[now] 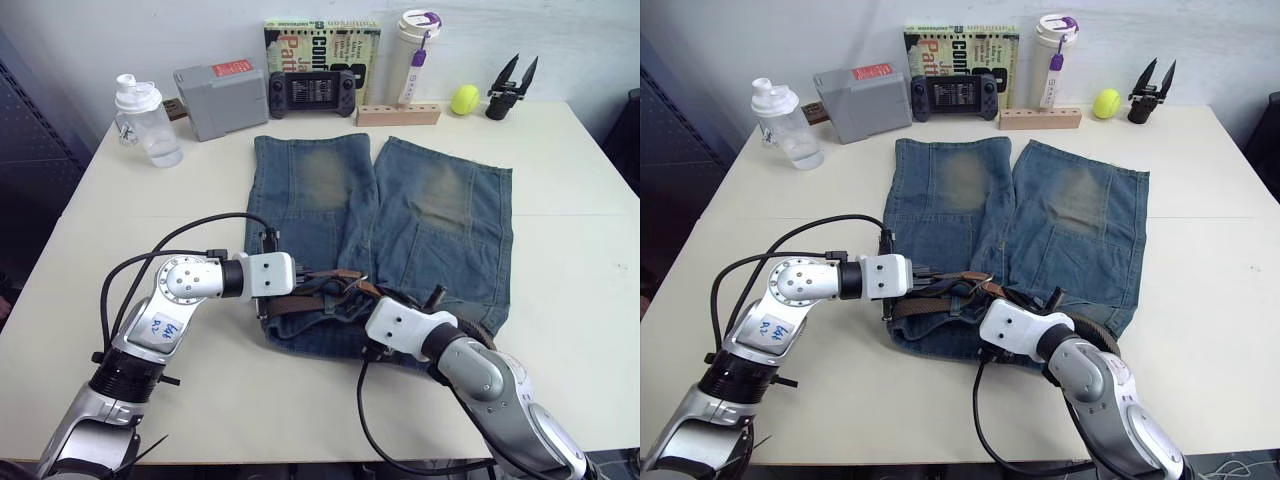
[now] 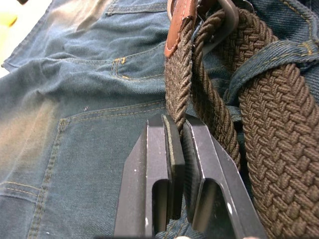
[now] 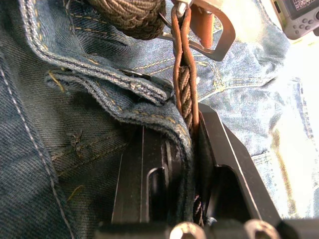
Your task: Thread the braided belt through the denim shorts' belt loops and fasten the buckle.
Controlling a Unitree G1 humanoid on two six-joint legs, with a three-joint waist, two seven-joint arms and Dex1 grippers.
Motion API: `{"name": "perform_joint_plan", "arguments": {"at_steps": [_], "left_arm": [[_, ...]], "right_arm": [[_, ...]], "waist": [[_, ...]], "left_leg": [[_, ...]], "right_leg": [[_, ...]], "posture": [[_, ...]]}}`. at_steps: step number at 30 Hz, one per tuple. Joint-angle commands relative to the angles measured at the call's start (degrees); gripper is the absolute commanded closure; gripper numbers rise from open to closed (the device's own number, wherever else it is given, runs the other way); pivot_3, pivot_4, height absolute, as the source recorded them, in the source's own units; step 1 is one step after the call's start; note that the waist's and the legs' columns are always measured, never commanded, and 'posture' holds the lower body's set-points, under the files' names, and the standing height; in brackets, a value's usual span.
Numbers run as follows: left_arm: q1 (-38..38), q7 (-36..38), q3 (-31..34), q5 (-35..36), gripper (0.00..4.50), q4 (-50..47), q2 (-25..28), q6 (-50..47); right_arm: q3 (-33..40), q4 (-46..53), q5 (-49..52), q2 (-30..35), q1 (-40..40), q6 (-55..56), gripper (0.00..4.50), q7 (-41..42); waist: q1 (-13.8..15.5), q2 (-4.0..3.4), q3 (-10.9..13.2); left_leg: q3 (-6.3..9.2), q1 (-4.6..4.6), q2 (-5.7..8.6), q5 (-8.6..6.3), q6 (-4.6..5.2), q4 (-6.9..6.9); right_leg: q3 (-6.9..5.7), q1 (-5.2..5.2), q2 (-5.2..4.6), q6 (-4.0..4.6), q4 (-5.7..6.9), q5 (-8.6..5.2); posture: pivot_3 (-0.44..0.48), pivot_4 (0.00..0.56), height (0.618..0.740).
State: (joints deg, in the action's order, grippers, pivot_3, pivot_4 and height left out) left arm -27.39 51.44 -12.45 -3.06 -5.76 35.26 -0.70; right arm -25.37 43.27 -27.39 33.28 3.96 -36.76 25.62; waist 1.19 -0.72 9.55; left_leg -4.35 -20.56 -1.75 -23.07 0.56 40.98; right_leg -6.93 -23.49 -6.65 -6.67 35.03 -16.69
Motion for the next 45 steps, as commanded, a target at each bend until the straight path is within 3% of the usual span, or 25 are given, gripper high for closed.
{"name": "perform_joint_plan", "arguments": {"at_steps": [1,11,19,29,38,40,42,44,45], "left_arm": [[-0.24,0.89,-0.14,-0.42,4.50,-1.09,1.12,0.18],[-3.59,5.24,-1.71,-0.59,4.50,1.12,2.12,4.31],[-9.79,8.61,-3.56,-1.00,4.50,8.79,1.29,11.47],[-16.55,8.80,-8.05,-2.06,4.50,16.77,-7.08,17.53],[-13.66,5.48,-9.75,-2.03,4.50,15.31,-15.07,10.98],[-12.69,5.15,-9.96,-2.14,4.50,14.38,-15.76,9.93],[-11.68,4.48,-10.33,-2.59,4.50,14.34,-16.47,9.42],[-11.04,3.89,-10.62,-3.35,4.50,14.88,-16.78,9.59],[-10.78,3.68,-10.66,-3.50,4.50,15.00,-16.86,9.56]], "right_arm": [[1.44,1.06,-1.56,-0.51,0.06,1.62,4.41,0.08],[1.22,0.35,-2.61,-0.69,0.88,4.34,4.41,1.35],[0.87,-0.33,-3.44,-0.83,1.20,6.62,4.41,2.72],[1.12,-0.96,-4.06,-1.76,0.74,8.60,4.41,4.09],[2.96,0.69,-2.56,-2.37,-2.54,4.46,4.41,8.37],[4.22,1.32,-2.01,-2.94,-3.33,3.01,3.40,9.15],[6.68,3.79,0.16,-3.96,-4.65,-1.52,2.73,11.15],[9.67,7.05,3.65,-5.12,-5.71,-7.34,1.68,13.98],[11.68,9.02,5.87,-5.36,-5.81,-10.21,1.38,15.78]], "waist": [[-0.01,0.00,0.00],[-0.02,0.00,0.00],[-0.05,0.00,0.00],[-0.02,0.00,0.00],[0.02,0.01,-0.01],[0.16,0.01,-0.01],[0.33,0.01,-0.01],[0.30,0.01,-0.01],[0.29,0.01,-0.01]], "left_leg": [[0.00,0.00,0.00,0.00,0.00,0.00],[-0.01,0.00,0.00,0.00,0.00,0.01],[-0.04,0.01,0.00,0.00,0.00,0.00],[-0.06,0.01,0.01,0.00,0.00,0.04],[-0.06,0.03,0.02,0.00,0.01,0.05],[-0.04,0.03,0.02,0.00,0.01,0.06],[-0.03,0.03,0.02,0.00,0.01,0.09],[0.01,0.02,0.03,0.00,0.02,0.09],[0.00,0.01,0.03,0.00,0.02,0.09]], "right_leg": [[0.00,0.00,0.00,0.00,0.00,0.00],[0.00,0.00,0.00,0.00,0.02,0.00],[0.00,-0.02,0.02,0.00,0.03,0.00],[0.00,-0.01,0.02,0.00,0.06,0.00],[0.01,0.00,0.01,0.00,0.07,0.00],[0.01,0.01,0.00,0.00,0.08,0.00],[0.00,0.02,0.00,-0.01,0.08,0.00],[-0.01,0.04,0.00,-0.01,0.07,0.00],[0.00,0.04,0.00,-0.01,0.06,0.00]], "posture": [[0.000,0.150,0.731],[0.000,0.150,0.731],[0.000,0.150,0.731],[0.000,0.150,0.731],[0.000,0.150,0.731],[0.000,0.150,0.731],[0.000,0.150,0.731],[0.000,0.150,0.731],[0.000,0.150,0.731]]}}
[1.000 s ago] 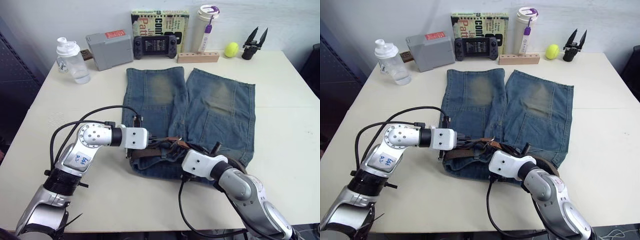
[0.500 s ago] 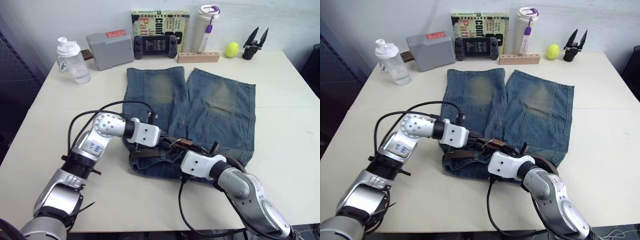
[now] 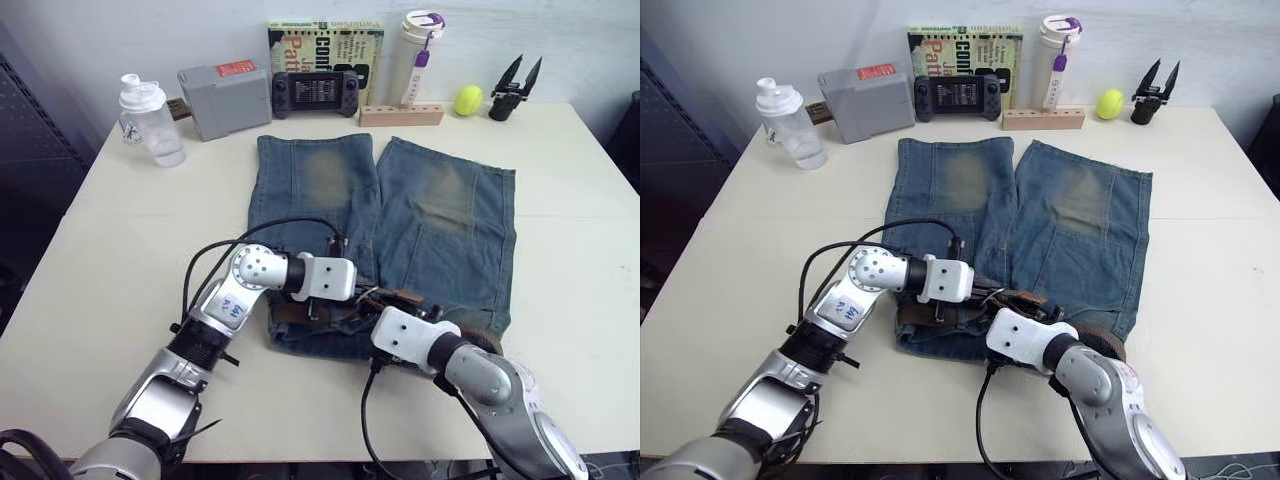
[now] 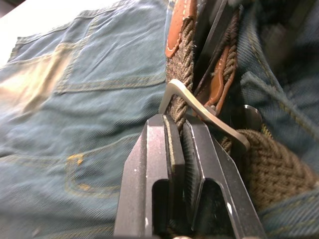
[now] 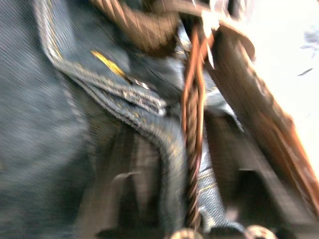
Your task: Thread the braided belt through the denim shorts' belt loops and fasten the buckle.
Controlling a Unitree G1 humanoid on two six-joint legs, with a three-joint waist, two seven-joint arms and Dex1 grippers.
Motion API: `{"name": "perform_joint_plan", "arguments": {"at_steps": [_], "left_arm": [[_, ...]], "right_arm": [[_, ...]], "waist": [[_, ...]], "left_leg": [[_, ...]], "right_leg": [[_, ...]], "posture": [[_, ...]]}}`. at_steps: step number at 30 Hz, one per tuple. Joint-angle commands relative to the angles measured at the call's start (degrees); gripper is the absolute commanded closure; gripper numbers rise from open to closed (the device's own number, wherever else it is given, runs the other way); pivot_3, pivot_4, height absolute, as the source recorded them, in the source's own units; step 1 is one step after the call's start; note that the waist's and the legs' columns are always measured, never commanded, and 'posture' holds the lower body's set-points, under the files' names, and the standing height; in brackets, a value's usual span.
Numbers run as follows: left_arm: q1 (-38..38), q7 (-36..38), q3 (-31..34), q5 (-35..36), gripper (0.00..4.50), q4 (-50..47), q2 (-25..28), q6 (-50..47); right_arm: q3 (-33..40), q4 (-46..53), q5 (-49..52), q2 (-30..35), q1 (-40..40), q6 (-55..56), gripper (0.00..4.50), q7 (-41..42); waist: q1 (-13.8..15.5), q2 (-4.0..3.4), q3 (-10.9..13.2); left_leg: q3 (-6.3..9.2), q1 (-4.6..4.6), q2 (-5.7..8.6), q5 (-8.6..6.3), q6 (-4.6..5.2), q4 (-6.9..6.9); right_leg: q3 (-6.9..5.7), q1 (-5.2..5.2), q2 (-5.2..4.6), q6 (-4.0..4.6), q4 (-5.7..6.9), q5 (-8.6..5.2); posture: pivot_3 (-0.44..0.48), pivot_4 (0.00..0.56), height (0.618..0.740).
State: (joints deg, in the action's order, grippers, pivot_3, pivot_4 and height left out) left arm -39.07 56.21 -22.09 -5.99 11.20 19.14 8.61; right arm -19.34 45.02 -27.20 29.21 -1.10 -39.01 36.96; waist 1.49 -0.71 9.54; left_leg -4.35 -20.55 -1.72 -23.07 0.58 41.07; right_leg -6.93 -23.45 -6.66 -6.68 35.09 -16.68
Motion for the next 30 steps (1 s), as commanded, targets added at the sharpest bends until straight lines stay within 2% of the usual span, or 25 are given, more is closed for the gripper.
{"name": "perform_joint_plan", "arguments": {"at_steps": [1,2,3,7,10,13,23,30], "left_arm": [[1.15,-1.20,-1.06,-0.54,4.50,-1.96,-0.82,0.17],[1.37,-1.32,-1.14,-0.57,4.50,-2.11,-0.91,0.03],[1.57,-1.45,-1.27,-0.63,4.50,-2.23,-1.00,-0.02],[1.88,-1.92,-1.52,-0.73,4.50,-2.28,-1.54,-0.26],[2.02,-2.16,-1.62,-0.97,4.50,-2.30,-1.77,-0.34],[2.14,-2.44,-1.73,-1.11,4.50,-2.51,-2.08,-0.53],[1.70,-2.99,-1.70,-1.30,4.50,-2.90,-1.83,-0.75],[1.53,-3.14,-1.96,-1.45,4.50,-3.16,-1.65,-0.65]], "right_arm": [[7.91,9.22,8.01,-1.61,-0.58,-10.94,0.97,6.12],[10.43,11.18,10.37,-1.50,-0.32,-14.33,0.46,8.13],[13.16,12.88,12.61,-0.17,-0.14,-16.87,0.16,10.50],[26.22,14.98,22.50,2.36,4.11,-27.08,0.07,18.16],[32.05,14.25,27.47,5.17,7.76,-30.95,0.07,20.29],[30.49,12.22,27.90,6.29,12.25,-27.33,0.07,17.34],[21.12,8.48,27.18,16.14,9.83,-15.69,0.07,11.79],[13.34,3.75,23.10,18.75,10.13,-8.30,0.07,6.02]], "waist": [[-0.03,0.00,0.00],[-0.07,0.00,0.00],[-0.05,0.00,0.00],[-0.03,0.01,0.00],[0.05,-0.01,-0.01],[-0.08,-0.02,-0.01],[-0.03,0.01,-0.02],[-0.08,0.01,-0.01]], "left_leg": [[0.01,0.00,0.00,0.00,0.00,0.01],[0.01,0.01,0.00,0.00,0.00,0.01],[0.01,0.01,0.00,0.00,0.00,0.01],[0.03,0.02,0.02,-0.03,0.05,0.06],[0.03,0.04,0.02,-0.03,0.05,0.05],[0.03,0.03,0.04,-0.03,0.05,0.03],[0.01,0.06,0.07,-0.03,0.05,0.07],[-0.03,0.08,0.07,-0.03,0.05,0.07]], "right_leg": [[0.00,0.00,0.00,0.00,0.01,0.00],[0.00,0.00,0.00,0.00,0.01,0.00],[0.00,0.00,0.00,0.00,0.02,0.00],[0.01,0.06,-0.02,0.00,0.01,0.00],[0.03,0.05,-0.01,0.00,0.05,0.00],[0.04,0.02,-0.02,0.00,0.06,0.00],[0.06,0.04,-0.06,-0.01,0.11,0.01],[0.08,0.03,-0.06,-0.01,0.12,0.01]], "posture": [[0.000,0.150,0.731],[0.000,0.150,0.731],[0.000,0.150,0.731],[0.000,0.150,0.731],[0.000,0.150,0.731],[0.000,0.150,0.731],[0.000,0.150,0.731],[0.000,0.150,0.731]]}}
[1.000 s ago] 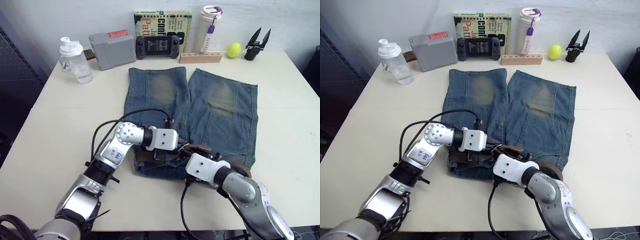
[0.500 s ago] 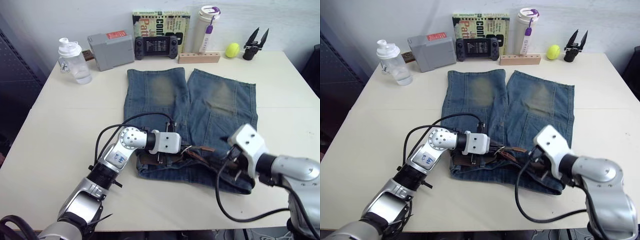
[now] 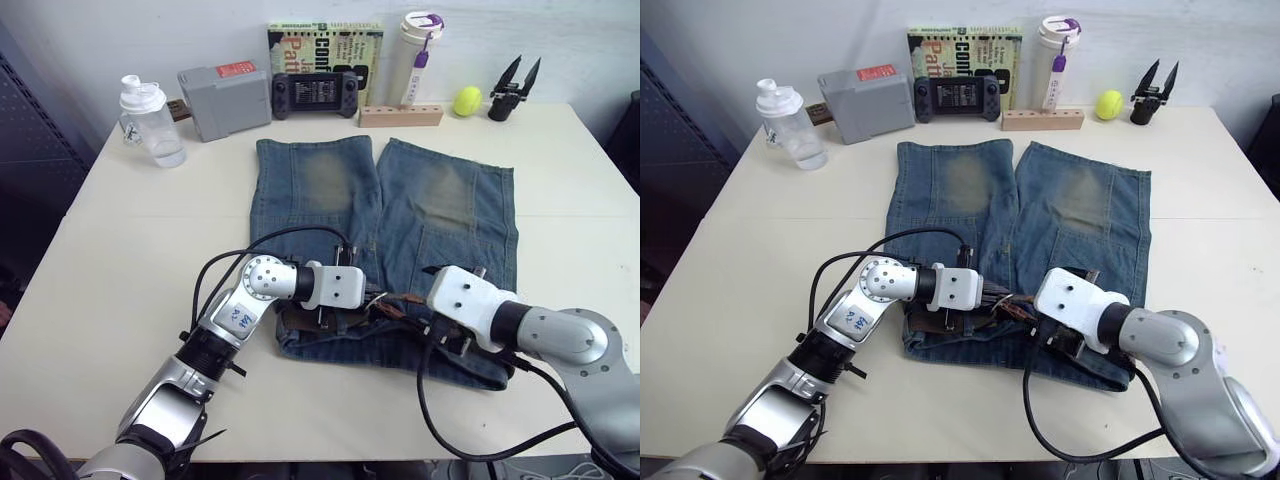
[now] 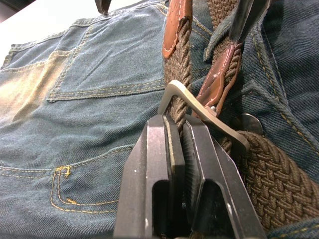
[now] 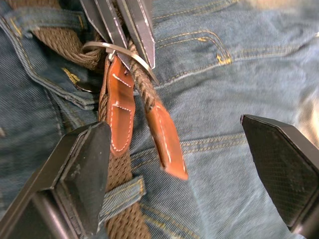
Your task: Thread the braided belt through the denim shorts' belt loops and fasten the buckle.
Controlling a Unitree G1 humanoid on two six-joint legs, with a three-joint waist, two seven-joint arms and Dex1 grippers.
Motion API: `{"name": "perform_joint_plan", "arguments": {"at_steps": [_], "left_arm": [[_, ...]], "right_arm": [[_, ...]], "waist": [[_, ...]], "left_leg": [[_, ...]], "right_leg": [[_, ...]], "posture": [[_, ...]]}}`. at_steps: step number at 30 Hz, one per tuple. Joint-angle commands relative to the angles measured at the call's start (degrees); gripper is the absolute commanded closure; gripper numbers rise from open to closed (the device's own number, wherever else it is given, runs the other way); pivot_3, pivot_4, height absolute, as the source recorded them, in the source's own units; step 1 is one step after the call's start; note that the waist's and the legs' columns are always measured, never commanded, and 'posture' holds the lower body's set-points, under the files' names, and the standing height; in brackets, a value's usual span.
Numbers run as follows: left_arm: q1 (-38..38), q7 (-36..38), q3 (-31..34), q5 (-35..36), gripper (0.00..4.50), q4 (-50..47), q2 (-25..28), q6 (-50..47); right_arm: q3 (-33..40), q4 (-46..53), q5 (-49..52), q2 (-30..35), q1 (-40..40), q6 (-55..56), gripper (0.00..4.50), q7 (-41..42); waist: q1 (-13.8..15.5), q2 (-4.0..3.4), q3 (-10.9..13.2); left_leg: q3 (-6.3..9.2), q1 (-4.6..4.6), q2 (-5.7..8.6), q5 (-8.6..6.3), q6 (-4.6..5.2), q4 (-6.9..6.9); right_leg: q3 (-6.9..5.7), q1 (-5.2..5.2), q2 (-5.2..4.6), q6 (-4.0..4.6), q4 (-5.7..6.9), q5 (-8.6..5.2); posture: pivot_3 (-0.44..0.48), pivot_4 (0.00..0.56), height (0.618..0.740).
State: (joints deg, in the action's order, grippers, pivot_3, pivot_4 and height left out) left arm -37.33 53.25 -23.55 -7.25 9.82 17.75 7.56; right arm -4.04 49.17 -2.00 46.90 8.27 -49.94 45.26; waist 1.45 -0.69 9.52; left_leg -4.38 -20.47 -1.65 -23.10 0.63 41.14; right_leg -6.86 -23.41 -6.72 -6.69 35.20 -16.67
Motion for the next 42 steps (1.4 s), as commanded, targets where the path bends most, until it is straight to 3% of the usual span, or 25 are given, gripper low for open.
{"name": "perform_joint_plan", "arguments": {"at_steps": [1,4,7,8,9,15,18,21,22,23,25,29,35,38,42], "left_arm": [[-0.21,-0.22,-0.52,-0.30,4.50,-1.87,-0.17,0.43],[-0.06,-0.28,-0.51,-0.40,4.50,-2.18,0.05,0.41],[0.13,-0.40,-0.59,-0.63,4.50,-2.38,0.27,0.51],[0.14,-0.44,-0.61,-0.70,4.50,-2.44,0.32,0.54],[0.14,-0.47,-0.61,-0.75,4.50,-2.48,0.35,0.56],[0.05,-0.87,-0.57,-1.19,4.50,-2.41,0.30,0.90],[-0.15,-1.62,-0.24,-1.45,4.50,-2.29,0.23,0.96],[-0.32,-1.85,0.96,-0.22,3.65,-2.60,-0.05,-0.42],[-0.33,-1.41,1.30,0.43,3.21,-3.10,0.05,-1.14],[-0.37,-1.56,1.95,0.86,2.48,-3.64,0.18,-1.76],[0.29,0.40,4.91,4.21,2.10,-6.67,2.63,-4.15],[3.45,4.17,12.65,13.66,2.10,-12.89,7.71,-13.12],[9.39,7.27,18.09,26.70,2.10,-20.70,11.38,-28.19],[11.11,6.72,21.31,33.79,2.84,-22.66,10.74,-33.96],[13.39,7.32,20.56,34.30,4.33,-21.96,11.95,-34.72]], "right_arm": [[-2.82,-0.89,-2.63,1.14,0.78,3.17,0.07,-2.85],[-4.40,-1.77,-3.61,1.45,0.79,4.15,0.07,-3.89],[-5.29,-2.53,-4.53,1.93,0.89,4.98,0.84,-4.35],[-5.25,-2.76,-4.69,2.14,0.77,5.09,1.48,-4.37],[-5.21,-2.91,-4.76,2.30,0.69,5.15,1.69,-4.38],[-5.66,-3.47,-5.00,2.72,0.86,5.98,4.41,-4.45],[-6.26,-3.21,-5.40,2.70,1.02,5.76,4.46,-4.60],[-7.16,-2.93,-5.73,2.32,0.93,5.07,4.50,-4.72],[-7.46,-2.91,-5.85,2.21,0.82,4.88,4.50,-4.79],[-7.77,-2.97,-6.03,2.07,0.80,4.69,4.50,-4.94],[-8.11,-3.00,-6.48,1.72,0.77,4.61,4.50,-5.50],[-6.73,-3.15,-6.44,0.77,-0.96,7.60,4.50,-7.11],[-3.41,-5.56,-6.33,-1.02,-4.68,16.29,4.50,-10.27],[-1.61,-7.56,-6.42,-1.86,-6.89,21.96,4.50,-11.59],[0.70,-9.48,-6.42,-2.32,-9.46,27.05,4.50,-12.51]], "waist": [[-0.07,0.00,0.00],[0.00,0.00,0.00],[0.00,0.00,0.00],[0.00,0.00,0.00],[0.00,0.00,0.00],[-0.01,0.00,0.00],[0.00,0.00,0.00],[0.00,0.00,0.00],[0.00,0.00,0.00],[-0.01,0.00,0.00],[-0.01,0.00,0.00],[-0.17,-0.01,0.00],[0.08,0.02,0.01],[0.08,0.06,0.04],[-0.17,0.05,0.03]], "left_leg": [[0.00,0.00,0.00,0.00,0.00,0.00],[0.00,0.00,-0.01,0.00,0.00,0.00],[0.00,0.00,-0.02,0.00,0.00,-0.01],[0.00,0.00,-0.02,0.00,0.00,0.00],[0.00,0.00,-0.02,0.00,0.00,0.00],[0.00,-0.01,-0.02,0.00,0.00,0.00],[0.00,0.00,-0.02,0.00,0.00,0.01],[0.00,0.00,-0.02,0.00,0.00,0.01],[0.00,0.00,-0.02,0.00,0.00,0.00],[0.00,0.00,-0.02,0.00,0.00,0.00],[0.00,-0.01,-0.02,0.00,0.00,0.00],[0.00,-0.01,-0.05,0.00,0.00,0.00],[0.05,-0.01,-0.06,0.00,-0.01,0.04],[0.12,-0.03,-0.05,0.00,-0.01,0.05],[0.09,0.04,-0.08,0.01,-0.02,0.00]], "right_leg": [[0.00,0.00,0.00,0.00,0.01,0.00],[-0.01,0.00,0.00,0.00,0.00,0.00],[-0.01,-0.01,0.01,0.00,-0.01,0.00],[-0.01,-0.01,0.01,0.00,0.00,0.00],[-0.01,0.00,0.01,0.00,0.00,0.00],[-0.02,-0.01,0.01,0.00,0.00,0.00],[-0.01,0.00,0.00,0.00,0.00,0.00],[-0.01,0.00,0.01,0.00,0.00,0.00],[-0.01,0.00,0.01,0.00,0.00,0.00],[-0.01,0.00,0.01,0.00,0.00,0.00],[-0.01,0.00,0.01,0.00,0.00,0.00],[-0.01,-0.03,0.01,0.00,0.01,0.00],[0.00,0.00,0.00,0.02,0.06,-0.01],[0.01,0.01,-0.01,0.01,0.04,-0.01],[0.07,0.00,0.02,0.02,0.05,-0.01]], "posture": [[0.000,0.150,0.731],[0.000,0.150,0.731],[0.000,0.150,0.731],[0.000,0.150,0.731],[0.000,0.150,0.731],[0.000,0.150,0.731],[0.000,0.150,0.731],[0.000,0.150,0.731],[0.000,0.150,0.731],[0.000,0.150,0.731],[0.000,0.150,0.731],[0.000,0.150,0.731],[0.000,0.150,0.731],[0.000,0.150,0.731],[0.000,0.150,0.731]]}}
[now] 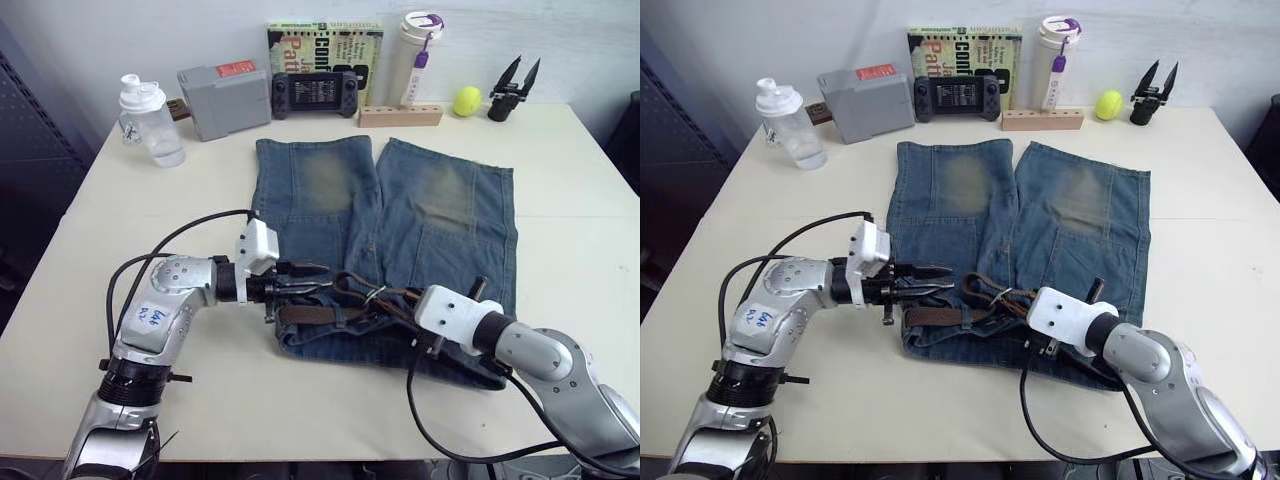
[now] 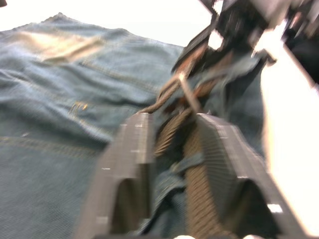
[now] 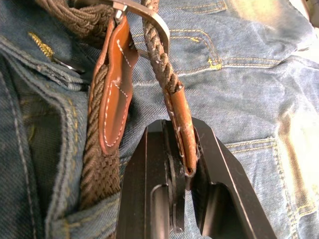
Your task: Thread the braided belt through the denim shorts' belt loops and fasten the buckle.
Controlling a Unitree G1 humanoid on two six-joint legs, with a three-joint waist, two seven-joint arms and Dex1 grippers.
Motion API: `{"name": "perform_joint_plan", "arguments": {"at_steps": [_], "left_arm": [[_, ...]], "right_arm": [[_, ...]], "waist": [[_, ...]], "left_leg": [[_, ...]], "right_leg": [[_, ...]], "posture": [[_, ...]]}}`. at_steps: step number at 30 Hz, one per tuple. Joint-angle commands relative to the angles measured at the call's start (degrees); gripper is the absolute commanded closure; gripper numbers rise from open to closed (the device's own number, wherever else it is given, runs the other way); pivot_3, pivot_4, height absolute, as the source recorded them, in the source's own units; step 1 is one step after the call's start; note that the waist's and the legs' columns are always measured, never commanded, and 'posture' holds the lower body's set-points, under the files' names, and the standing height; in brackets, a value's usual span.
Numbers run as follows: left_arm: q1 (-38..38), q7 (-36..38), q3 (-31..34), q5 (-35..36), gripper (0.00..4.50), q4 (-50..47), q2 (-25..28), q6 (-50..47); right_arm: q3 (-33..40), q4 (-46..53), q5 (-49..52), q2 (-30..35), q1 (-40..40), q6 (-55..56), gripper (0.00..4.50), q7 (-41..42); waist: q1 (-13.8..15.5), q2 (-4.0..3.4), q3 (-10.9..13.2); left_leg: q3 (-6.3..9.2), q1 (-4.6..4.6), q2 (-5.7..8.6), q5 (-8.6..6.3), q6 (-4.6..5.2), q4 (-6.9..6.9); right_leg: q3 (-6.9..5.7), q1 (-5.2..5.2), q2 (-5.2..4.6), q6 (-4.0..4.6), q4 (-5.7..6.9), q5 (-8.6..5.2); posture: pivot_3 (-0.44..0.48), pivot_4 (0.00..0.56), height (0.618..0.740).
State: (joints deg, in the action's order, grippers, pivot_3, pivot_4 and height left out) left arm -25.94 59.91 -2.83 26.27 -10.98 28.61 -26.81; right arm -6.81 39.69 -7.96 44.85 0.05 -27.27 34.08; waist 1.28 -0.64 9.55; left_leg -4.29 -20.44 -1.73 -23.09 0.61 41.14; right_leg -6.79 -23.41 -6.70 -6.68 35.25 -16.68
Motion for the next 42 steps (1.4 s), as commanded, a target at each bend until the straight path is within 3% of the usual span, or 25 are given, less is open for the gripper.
{"name": "perform_joint_plan", "arguments": {"at_steps": [1,9,12,17,20,25,35,39,41,42], "left_arm": [[2.89,1.39,-1.52,-0.37,4.42,-0.86,2.05,0.13],[7.32,2.17,-10.02,-12.09,4.42,5.27,6.70,9.33],[7.00,1.22,-12.19,-16.66,4.42,8.34,7.22,13.74],[7.50,1.10,-14.16,-20.34,4.42,10.27,8.03,18.43],[7.78,0.74,-14.01,-20.43,4.42,10.41,7.62,19.18],[8.16,0.45,-13.89,-20.26,4.42,9.93,7.59,19.77],[8.43,-1.63,-12.71,-19.46,4.42,9.66,7.23,21.68],[9.19,-2.59,-9.87,-16.81,4.42,6.40,7.19,21.22],[10.37,-2.32,-7.96,-14.61,4.50,3.05,7.90,19.59],[10.79,-2.25,-7.23,-13.83,4.50,1.84,8.12,18.86]], "right_arm": [[4.15,-0.27,-0.33,-0.26,-2.09,5.55,4.50,-1.31],[12.39,-2.15,2.70,-0.65,-14.82,21.64,4.50,0.29],[16.87,-6.78,2.45,-0.02,-22.32,31.15,4.50,0.93],[25.30,-16.39,1.70,1.28,-28.17,40.86,4.50,0.51],[29.63,-22.45,0.30,1.88,-28.75,43.29,4.50,-0.84],[34.11,-29.41,-2.09,2.57,-27.09,44.66,4.50,-3.88],[30.05,-30.23,-6.45,2.50,-26.10,49.92,4.50,-4.87],[27.63,-28.40,-6.40,0.95,-24.25,45.80,4.50,-4.36],[26.87,-26.23,-3.45,-0.03,-23.69,40.79,3.56,-2.63],[26.68,-25.21,-2.45,-0.29,-23.73,38.98,3.36,-1.72]], "waist": [[-0.02,0.00,0.00],[0.37,0.00,0.00],[0.29,-0.01,-0.01],[0.10,-0.16,-0.11],[0.15,-0.16,-0.12],[0.19,-0.18,-0.14],[0.27,-0.20,-0.14],[0.07,-0.19,-0.14],[0.02,-0.17,-0.14],[0.02,-0.17,-0.14]], "left_leg": [[-0.03,0.02,0.00,0.00,0.00,-0.02],[-0.17,0.04,0.03,0.00,0.00,-0.07],[-0.18,0.04,0.03,0.00,0.00,-0.08],[-0.31,0.33,0.02,0.00,0.00,-0.15],[-0.44,1.23,0.00,-0.02,0.03,-0.49],[-0.48,1.27,-0.02,-0.03,0.04,-0.56],[-0.47,1.27,-0.01,-0.04,0.06,-0.55],[-0.44,1.28,-0.04,-0.04,0.06,-0.56],[-0.30,1.29,-0.07,-0.04,0.06,-0.56],[-0.25,1.28,-0.09,-0.04,0.06,-0.56]], "right_leg": [[0.02,0.00,0.01,0.00,-0.01,0.00],[0.05,0.04,0.03,0.01,-0.13,0.00],[0.05,0.05,0.04,0.00,-0.15,0.00],[0.18,0.26,0.04,0.00,-0.13,0.00],[0.34,1.01,0.05,0.00,-0.33,-0.03],[0.52,0.94,0.03,0.00,-0.30,-0.03],[0.58,0.93,0.02,0.00,-0.29,-0.03],[0.59,0.93,0.03,0.00,-0.29,-0.03],[0.63,0.89,0.05,0.01,-0.26,-0.03],[0.63,0.87,0.06,0.01,-0.25,-0.03]], "posture": [[0.000,0.150,0.731],[0.000,0.150,0.731],[0.000,0.150,0.731],[0.000,0.150,0.731],[0.000,0.150,0.731],[0.000,0.150,0.731],[0.000,0.150,0.731],[0.000,0.150,0.731],[0.000,0.150,0.731],[0.000,0.150,0.731]]}}
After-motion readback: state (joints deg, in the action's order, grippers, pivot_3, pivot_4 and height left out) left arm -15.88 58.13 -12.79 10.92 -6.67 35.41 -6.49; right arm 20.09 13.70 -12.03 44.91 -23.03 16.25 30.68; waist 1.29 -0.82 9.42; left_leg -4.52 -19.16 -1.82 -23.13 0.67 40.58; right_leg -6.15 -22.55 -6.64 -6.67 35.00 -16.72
